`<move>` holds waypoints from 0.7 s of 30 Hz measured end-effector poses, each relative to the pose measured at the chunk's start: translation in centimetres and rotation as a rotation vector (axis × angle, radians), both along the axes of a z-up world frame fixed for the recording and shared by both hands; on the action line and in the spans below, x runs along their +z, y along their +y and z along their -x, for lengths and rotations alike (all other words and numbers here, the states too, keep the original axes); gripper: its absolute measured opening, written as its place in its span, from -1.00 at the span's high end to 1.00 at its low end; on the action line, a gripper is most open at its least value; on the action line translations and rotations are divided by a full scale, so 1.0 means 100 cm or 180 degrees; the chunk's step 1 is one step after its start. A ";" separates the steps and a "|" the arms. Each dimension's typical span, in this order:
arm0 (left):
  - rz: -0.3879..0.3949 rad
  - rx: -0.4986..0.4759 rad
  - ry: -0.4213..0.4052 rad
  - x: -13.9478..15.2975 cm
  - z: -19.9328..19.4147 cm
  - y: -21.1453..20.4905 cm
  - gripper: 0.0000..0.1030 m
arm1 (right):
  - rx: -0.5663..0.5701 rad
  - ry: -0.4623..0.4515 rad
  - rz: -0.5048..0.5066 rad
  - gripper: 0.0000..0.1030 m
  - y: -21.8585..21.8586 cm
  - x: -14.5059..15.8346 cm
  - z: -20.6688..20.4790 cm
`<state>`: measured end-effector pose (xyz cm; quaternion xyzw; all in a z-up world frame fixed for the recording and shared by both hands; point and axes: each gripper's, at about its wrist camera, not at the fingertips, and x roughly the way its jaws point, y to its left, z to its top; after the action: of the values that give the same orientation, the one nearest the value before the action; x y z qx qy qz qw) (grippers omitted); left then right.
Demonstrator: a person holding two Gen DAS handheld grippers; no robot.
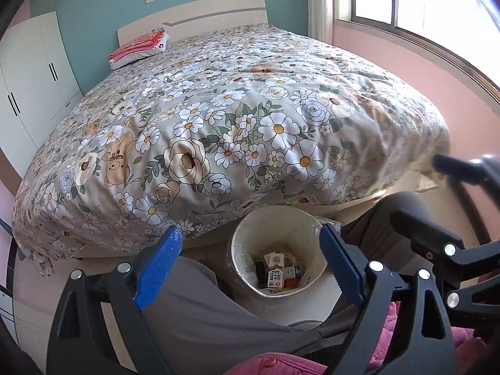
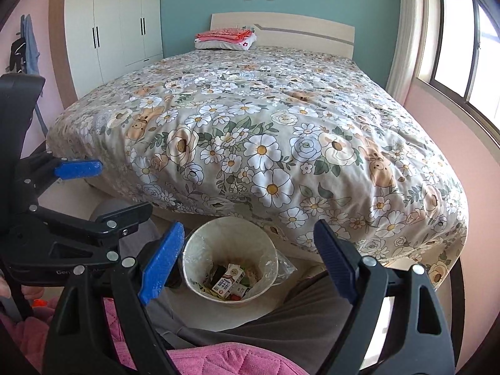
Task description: Collect trash
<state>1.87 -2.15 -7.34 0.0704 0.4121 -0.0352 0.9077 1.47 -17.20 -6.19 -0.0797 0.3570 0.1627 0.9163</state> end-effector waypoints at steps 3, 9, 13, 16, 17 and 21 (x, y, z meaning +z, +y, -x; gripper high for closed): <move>0.0006 -0.0005 0.0015 0.000 0.000 0.000 -0.77 | -0.0003 0.0001 0.0003 -0.63 0.000 0.000 0.000; 0.0008 -0.0003 0.0017 -0.001 0.000 -0.001 -0.77 | -0.0002 -0.0016 0.0010 -0.63 -0.001 0.001 -0.001; 0.0016 -0.0006 0.0029 -0.001 -0.002 -0.002 -0.77 | -0.0003 -0.0024 0.0023 -0.63 -0.002 0.002 -0.001; 0.0026 -0.0003 0.0044 -0.002 -0.002 -0.002 -0.77 | -0.0003 -0.0018 0.0025 -0.63 -0.002 0.001 -0.001; 0.0029 -0.0004 0.0045 -0.002 -0.002 -0.003 -0.77 | -0.0003 -0.0019 0.0024 -0.63 -0.003 0.002 -0.001; 0.0031 -0.0005 0.0047 -0.002 -0.002 -0.002 -0.77 | -0.0004 -0.0020 0.0034 -0.63 -0.003 0.001 -0.001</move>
<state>2.07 -2.37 -7.56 0.0660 0.4185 -0.0384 0.9050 1.60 -17.46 -6.04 -0.0848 0.3551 0.1600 0.9171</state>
